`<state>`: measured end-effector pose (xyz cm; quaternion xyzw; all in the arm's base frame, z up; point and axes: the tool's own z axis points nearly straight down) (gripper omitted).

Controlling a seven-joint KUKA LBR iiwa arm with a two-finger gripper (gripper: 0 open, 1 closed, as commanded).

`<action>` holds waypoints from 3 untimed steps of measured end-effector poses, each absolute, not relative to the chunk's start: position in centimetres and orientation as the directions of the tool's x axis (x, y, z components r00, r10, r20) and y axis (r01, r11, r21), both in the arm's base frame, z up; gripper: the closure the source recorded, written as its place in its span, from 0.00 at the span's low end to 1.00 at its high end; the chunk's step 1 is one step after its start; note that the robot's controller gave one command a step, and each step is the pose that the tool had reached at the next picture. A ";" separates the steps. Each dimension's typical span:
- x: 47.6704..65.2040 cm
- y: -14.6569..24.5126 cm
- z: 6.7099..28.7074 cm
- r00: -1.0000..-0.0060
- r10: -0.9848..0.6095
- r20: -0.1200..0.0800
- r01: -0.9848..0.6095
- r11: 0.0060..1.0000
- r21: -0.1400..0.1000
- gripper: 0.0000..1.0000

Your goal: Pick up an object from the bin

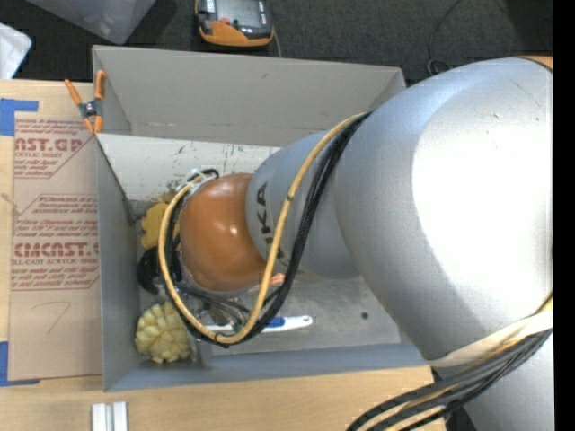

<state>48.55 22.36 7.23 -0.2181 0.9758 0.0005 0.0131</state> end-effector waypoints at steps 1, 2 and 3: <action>48.0 10.3 7.0 -0.983 -0.181 -0.001 -0.181 0.983 0.001 1.00; 48.0 10.3 7.0 -0.983 -0.181 -0.001 -0.181 0.983 0.001 1.00; 48.0 10.3 7.3 -0.984 -0.181 -0.001 -0.181 0.984 0.001 1.00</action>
Offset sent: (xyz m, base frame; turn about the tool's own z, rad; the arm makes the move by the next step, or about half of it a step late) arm 0.0000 0.0000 0.0000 0.0000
